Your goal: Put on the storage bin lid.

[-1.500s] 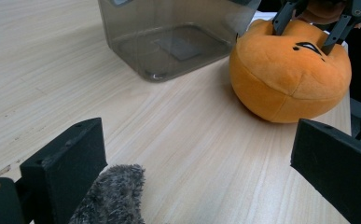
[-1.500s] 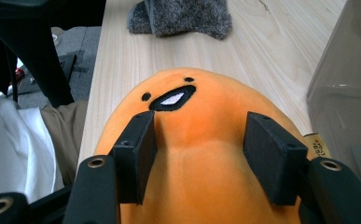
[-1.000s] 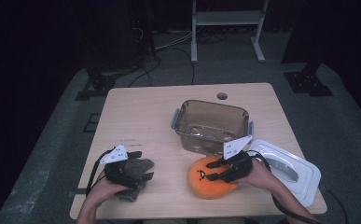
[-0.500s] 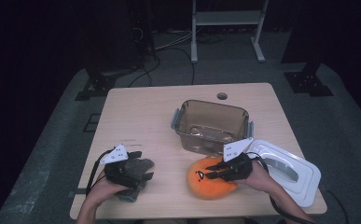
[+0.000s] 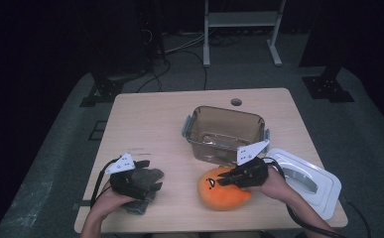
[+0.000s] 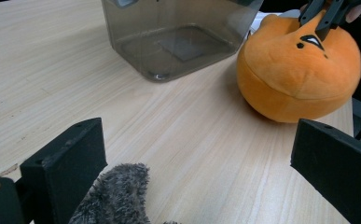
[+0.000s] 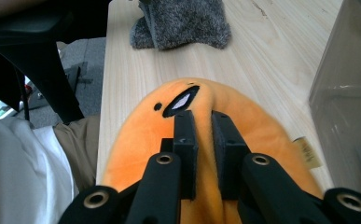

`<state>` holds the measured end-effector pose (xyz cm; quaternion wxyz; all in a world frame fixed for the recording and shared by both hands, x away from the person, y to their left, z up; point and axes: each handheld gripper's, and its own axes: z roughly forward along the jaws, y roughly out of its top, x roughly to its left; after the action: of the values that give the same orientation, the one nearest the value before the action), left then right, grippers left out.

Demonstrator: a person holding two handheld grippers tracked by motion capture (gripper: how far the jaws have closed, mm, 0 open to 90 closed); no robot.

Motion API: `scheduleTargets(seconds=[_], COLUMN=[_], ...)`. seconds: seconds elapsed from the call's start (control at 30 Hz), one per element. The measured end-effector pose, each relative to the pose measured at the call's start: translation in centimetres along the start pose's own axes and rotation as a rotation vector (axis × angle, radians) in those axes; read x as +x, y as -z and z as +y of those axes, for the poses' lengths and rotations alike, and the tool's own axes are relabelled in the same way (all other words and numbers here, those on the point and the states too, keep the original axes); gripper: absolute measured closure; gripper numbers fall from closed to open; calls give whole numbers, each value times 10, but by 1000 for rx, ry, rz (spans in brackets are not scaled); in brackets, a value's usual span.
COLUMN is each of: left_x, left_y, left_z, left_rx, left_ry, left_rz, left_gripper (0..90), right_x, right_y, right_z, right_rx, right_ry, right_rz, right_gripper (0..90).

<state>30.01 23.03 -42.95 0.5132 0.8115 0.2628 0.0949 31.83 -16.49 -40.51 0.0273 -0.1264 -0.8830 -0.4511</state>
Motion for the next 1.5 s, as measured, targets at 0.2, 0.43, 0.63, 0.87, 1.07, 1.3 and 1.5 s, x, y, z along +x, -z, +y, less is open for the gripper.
scheduleTargets(seconds=[0.2, 0.43, 0.63, 0.87, 1.07, 1.3, 1.5], left_x=[1, 1, 1, 2, 3, 3, 3], left_y=[1, 1, 1, 2, 2, 3, 3], left_z=[-1, -1, -1, -1, -2, -2, -3], left_rx=[5, 0, 1, -4, -2, -5, -5], left_ry=[1, 2, 0, 4, 4, 8, 12], left_rz=[8, 10, 9, 9, 12, 13, 9], left_gripper=[24, 24, 24, 24, 24, 24, 24], right_x=[5, 12, 18, 24, 27, 25, 17], right_y=[3, 14, 27, 35, 41, 48, 56], right_z=[9, 24, 44, 71, 96, 114, 123], right_rx=[-2, -33, -70, -88, -88, -100, -109], right_ry=[4, 5, 17, 60, 105, 123, 110], right_rz=[18, 28, 29, 19, 2, -11, -32], right_gripper=[817, 817, 816, 815, 815, 815, 815])
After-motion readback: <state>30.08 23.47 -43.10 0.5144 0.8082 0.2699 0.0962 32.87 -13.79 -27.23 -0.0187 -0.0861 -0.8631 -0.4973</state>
